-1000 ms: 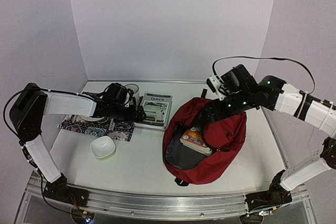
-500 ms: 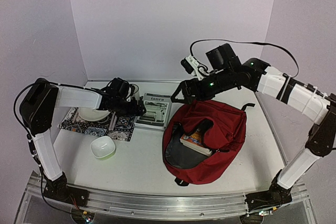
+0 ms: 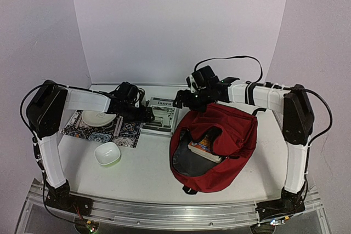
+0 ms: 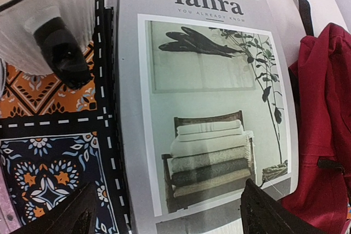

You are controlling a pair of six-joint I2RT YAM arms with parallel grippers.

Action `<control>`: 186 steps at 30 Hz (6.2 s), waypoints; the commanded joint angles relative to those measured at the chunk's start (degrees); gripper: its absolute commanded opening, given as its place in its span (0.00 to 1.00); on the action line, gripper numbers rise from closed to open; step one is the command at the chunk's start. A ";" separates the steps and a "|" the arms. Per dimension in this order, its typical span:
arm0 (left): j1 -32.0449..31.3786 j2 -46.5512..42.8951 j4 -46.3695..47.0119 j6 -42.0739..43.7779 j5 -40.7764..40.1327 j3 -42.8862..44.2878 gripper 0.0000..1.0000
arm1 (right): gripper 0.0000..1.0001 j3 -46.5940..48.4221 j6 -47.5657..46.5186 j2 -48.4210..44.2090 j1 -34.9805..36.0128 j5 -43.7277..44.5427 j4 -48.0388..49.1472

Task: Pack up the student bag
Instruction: Pick up the book from the center of the board, then pass from the right arm to the left, then open the largest pocket of the student bag.

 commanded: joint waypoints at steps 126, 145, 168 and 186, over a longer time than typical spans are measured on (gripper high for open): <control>-0.46 -20.75 87.58 -54.60 1.89 -46.11 0.38 | 0.39 -38.15 22.75 -24.14 9.94 7.92 45.32; 8.90 -18.01 79.91 -56.55 17.91 -43.20 0.40 | 0.78 -10.92 -20.64 -21.57 23.60 25.14 -30.34; 10.20 -28.28 62.67 -51.21 22.84 -40.91 0.41 | 0.83 -12.51 -25.37 -8.45 33.45 50.23 -37.07; 10.20 -38.60 53.36 -48.62 29.75 -47.08 0.41 | 0.00 -3.40 -28.96 -10.94 19.14 53.42 -26.75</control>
